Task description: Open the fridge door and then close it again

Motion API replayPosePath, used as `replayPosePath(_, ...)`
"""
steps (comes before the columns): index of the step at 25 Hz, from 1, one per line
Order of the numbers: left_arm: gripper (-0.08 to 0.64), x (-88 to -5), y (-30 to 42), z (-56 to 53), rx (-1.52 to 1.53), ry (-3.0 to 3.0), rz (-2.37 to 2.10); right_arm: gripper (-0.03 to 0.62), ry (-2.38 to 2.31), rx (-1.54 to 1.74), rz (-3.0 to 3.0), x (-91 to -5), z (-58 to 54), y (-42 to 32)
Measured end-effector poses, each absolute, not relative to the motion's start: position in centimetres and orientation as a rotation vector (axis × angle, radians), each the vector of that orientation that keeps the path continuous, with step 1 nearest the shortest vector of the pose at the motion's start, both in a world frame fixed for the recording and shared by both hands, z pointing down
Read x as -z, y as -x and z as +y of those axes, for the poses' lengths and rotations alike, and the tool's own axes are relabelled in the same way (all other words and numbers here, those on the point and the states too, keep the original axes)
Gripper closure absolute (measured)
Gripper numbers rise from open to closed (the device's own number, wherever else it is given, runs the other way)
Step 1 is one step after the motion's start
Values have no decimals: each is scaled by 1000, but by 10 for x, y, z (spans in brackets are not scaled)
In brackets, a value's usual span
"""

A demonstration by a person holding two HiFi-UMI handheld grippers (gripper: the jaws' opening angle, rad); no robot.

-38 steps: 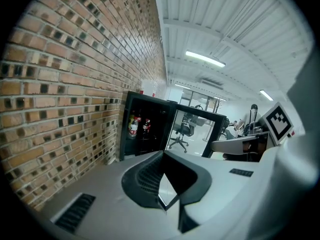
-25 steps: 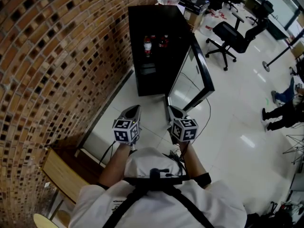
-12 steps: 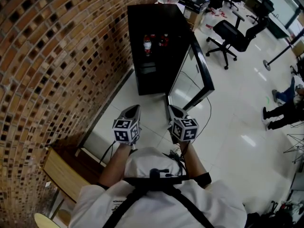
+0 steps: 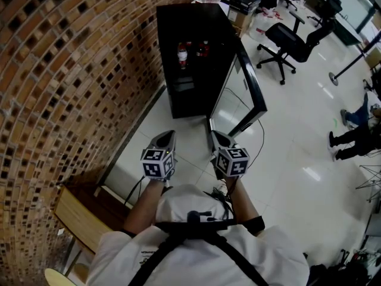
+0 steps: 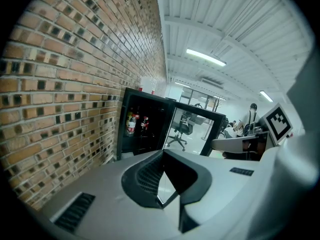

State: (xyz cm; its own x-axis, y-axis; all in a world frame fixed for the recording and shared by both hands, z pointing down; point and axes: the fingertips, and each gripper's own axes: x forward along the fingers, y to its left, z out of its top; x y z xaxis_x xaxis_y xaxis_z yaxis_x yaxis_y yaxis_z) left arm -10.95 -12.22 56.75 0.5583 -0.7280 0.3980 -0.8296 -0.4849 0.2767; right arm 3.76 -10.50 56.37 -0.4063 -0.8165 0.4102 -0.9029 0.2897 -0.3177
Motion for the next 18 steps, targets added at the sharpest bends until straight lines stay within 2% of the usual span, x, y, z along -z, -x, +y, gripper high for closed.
replayPosePath(18, 560, -571, 89, -124, -346, -2379, -1217, 578, -1633, -753, -2425, -552, -103, -57)
